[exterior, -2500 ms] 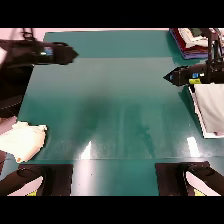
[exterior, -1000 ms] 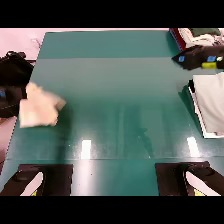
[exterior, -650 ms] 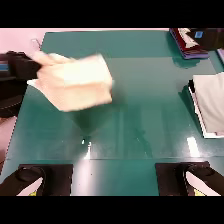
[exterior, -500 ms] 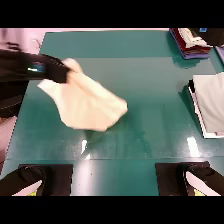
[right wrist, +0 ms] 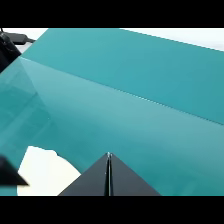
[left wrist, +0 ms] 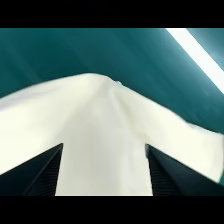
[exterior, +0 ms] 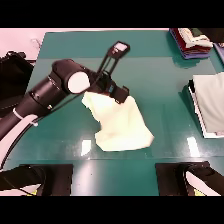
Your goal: Fold the shirts.
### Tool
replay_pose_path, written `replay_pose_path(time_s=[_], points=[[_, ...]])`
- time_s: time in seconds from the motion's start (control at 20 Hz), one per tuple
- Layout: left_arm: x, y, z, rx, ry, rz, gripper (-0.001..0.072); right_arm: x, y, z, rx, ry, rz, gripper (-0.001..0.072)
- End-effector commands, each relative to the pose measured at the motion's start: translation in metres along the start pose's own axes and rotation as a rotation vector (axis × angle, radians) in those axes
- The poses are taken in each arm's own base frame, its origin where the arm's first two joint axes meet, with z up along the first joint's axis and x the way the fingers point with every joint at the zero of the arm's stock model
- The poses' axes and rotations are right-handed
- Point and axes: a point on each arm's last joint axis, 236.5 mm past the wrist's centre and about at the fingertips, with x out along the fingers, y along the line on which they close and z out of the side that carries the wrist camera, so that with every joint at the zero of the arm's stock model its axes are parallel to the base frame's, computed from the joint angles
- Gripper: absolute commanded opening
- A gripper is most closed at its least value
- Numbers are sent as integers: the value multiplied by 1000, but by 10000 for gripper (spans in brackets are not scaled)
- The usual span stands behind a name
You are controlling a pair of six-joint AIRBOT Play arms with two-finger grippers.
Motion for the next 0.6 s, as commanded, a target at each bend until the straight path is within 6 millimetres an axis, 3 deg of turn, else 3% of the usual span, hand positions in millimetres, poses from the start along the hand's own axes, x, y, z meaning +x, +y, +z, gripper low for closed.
replay_pose_path(time_s=[0.0, 0.1, 0.25, 0.4, 0.55], points=[[-8, 78, 11, -99, -3, 113, 602, 0, 0, 0, 1, 1, 1, 23], [-15, 147, -12, -268, 51, 188, 602, 0, 1, -3, 1, 14, 5, 23], [-4, 202, -67, -467, 131, 207, 602, 0, 2, -7, 1, 30, 7, 23], [26, 220, -120, -547, 184, 222, 602, 0, 2, -7, 1, 30, 7, 23], [63, 211, -139, -583, 206, 150, 602, 3, 1, -11, 6, 48, 12, 23]])
